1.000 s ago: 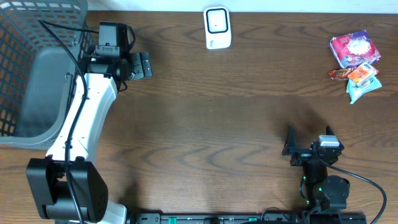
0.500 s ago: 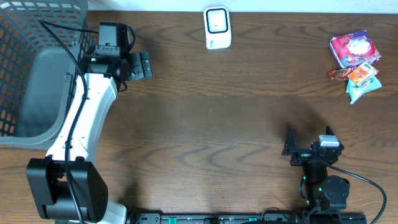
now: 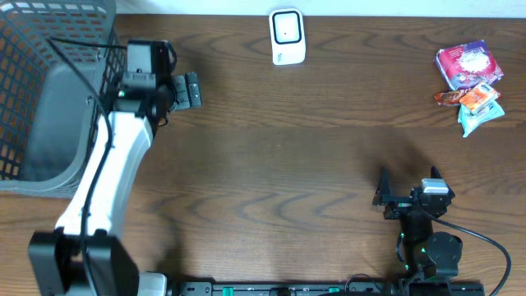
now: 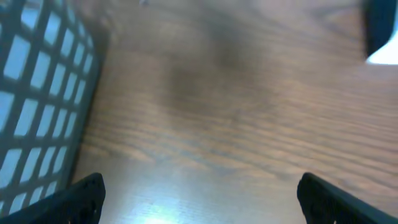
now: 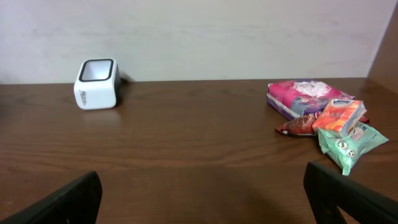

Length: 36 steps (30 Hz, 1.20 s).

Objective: Scan the item barcode

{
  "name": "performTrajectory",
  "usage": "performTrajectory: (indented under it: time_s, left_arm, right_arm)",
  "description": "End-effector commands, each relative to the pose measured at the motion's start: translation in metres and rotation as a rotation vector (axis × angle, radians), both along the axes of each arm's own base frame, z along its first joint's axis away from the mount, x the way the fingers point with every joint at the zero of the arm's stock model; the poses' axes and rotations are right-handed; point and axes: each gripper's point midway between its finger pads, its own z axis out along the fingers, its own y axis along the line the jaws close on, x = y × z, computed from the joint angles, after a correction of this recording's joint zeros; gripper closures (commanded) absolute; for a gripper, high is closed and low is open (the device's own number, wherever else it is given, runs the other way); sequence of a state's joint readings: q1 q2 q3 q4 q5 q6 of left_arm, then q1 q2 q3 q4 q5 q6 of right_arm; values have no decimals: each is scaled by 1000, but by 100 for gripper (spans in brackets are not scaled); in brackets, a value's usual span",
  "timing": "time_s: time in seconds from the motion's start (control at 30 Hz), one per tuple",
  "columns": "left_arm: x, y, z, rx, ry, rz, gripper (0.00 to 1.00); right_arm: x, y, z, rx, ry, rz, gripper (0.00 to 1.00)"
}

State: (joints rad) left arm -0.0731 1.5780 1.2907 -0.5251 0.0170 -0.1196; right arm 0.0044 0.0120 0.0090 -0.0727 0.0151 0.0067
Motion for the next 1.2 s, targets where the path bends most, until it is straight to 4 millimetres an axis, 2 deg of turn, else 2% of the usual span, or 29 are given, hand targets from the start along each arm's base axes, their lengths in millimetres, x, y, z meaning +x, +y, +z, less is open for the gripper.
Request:
performTrajectory:
  time_s: [0.0, 0.13, 0.63, 1.03, 1.17]
  left_arm:
    - [-9, -18, 26, -36, -110, -144, 2]
    - [-22, -20, 38, -42, -179, -163, 2]
    - [-94, -20, 84, -50, -466, -189, 2]
    - [-140, -46, 123, -78, -688, -289, 2]
    - [-143, -47, 119, -81, -684, -293, 2]
  right_arm:
    - [0, 4, -1, -3, -1, 16, 1]
    - [0, 4, -1, -3, -2, 16, 1]
    - [0, 4, -1, -3, -2, 16, 1]
    - [0, 4, -1, -3, -1, 16, 1]
    - [0, 4, -1, -3, -1, 16, 1]
